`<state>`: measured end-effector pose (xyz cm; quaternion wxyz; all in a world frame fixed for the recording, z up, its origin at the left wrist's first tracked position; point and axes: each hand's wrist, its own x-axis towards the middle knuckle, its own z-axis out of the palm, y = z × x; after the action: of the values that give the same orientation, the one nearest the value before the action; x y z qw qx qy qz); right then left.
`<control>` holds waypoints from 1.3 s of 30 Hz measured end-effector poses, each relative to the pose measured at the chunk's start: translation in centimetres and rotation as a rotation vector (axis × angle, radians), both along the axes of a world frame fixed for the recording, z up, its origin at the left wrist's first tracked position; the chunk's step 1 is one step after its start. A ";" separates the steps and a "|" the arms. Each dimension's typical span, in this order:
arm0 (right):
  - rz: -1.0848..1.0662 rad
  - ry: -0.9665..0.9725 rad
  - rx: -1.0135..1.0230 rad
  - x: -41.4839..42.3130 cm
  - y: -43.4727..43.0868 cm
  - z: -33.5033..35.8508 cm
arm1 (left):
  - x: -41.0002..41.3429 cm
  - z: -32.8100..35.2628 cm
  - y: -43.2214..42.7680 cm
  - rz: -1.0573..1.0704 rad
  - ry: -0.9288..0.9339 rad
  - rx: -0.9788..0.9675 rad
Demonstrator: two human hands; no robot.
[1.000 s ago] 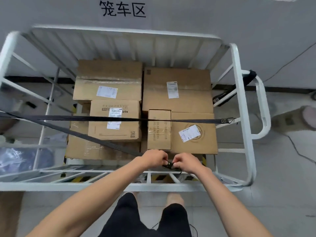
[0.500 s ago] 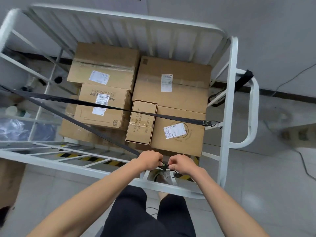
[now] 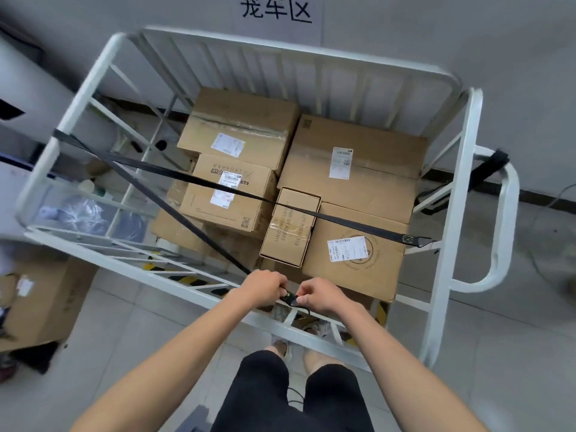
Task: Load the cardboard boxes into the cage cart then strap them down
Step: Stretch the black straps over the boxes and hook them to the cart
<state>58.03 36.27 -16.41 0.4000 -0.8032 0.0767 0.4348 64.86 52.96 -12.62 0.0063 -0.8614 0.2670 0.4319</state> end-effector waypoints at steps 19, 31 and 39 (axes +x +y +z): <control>-0.029 0.003 0.049 6.1 16.7 -2.8 | 8.4 -2.1 13.2 -0.024 0.138 0.322; -0.336 -0.060 -0.066 5.0 9.7 2.8 | 6.7 -0.5 8.8 -0.026 -0.051 0.064; -0.776 -0.283 -0.386 -4.0 -5.7 11.3 | 1.4 6.2 -9.3 -0.099 -0.028 -0.357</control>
<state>54.04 30.62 -5.10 0.3828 -0.8264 0.3961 0.1168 66.28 43.69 -6.44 -0.1217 -0.8405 0.3815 0.3650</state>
